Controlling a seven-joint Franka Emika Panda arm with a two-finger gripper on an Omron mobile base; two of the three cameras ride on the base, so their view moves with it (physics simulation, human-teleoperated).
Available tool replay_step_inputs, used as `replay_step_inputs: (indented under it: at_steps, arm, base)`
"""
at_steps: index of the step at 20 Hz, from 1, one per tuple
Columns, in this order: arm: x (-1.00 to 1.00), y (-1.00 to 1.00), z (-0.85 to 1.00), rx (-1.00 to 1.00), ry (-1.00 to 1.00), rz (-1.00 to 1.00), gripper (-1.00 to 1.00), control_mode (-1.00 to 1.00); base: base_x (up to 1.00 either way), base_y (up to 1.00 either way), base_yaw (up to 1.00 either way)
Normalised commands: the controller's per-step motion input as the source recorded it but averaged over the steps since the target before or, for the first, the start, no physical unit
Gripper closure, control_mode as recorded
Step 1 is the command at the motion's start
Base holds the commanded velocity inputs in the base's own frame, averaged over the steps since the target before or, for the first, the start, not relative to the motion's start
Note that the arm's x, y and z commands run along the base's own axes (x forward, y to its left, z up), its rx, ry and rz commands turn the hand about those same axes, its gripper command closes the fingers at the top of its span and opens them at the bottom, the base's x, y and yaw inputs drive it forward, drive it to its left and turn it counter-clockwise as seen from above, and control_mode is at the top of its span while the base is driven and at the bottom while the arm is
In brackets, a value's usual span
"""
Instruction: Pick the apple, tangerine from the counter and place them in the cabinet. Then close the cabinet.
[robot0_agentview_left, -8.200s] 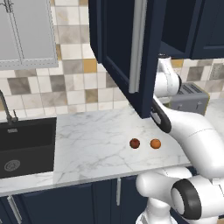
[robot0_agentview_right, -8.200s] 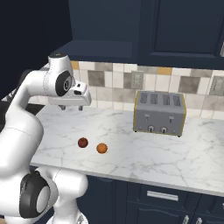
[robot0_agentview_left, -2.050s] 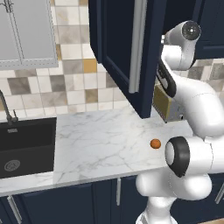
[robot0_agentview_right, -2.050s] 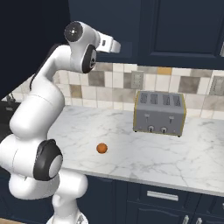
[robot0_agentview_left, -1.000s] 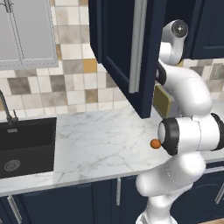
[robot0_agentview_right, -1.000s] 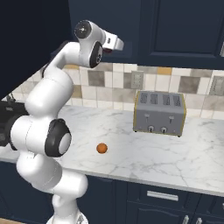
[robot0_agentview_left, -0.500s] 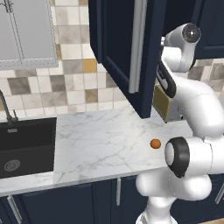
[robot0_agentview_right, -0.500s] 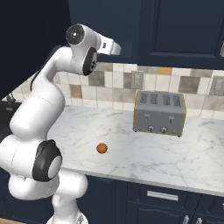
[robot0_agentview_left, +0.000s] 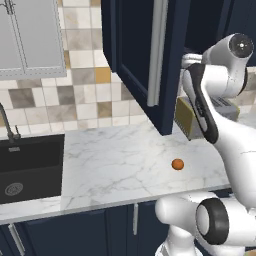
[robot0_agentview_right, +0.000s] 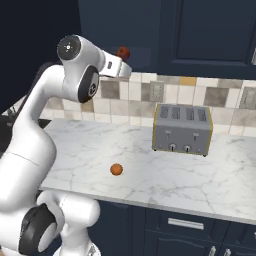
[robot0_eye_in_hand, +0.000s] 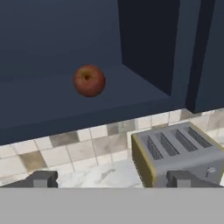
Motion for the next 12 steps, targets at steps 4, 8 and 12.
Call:
replay_step_inputs:
  at_steps: [4, 8, 12]
  arm:
    - [-1.0, 0.0, -0.46, 0.02, 0.15, 0.0, -1.0, -1.0]
    - [-0.69, 0.0, -0.19, 0.09, 0.32, 0.0, -1.0, -1.0]
    - [-0.49, 0.0, -0.41, 0.08, 0.33, 0.0, -1.0, -1.0]
  base:
    - [0.0, 0.0, 0.0]
    - [0.0, 0.0, 0.0]
    - [0.0, 0.0, 0.0]
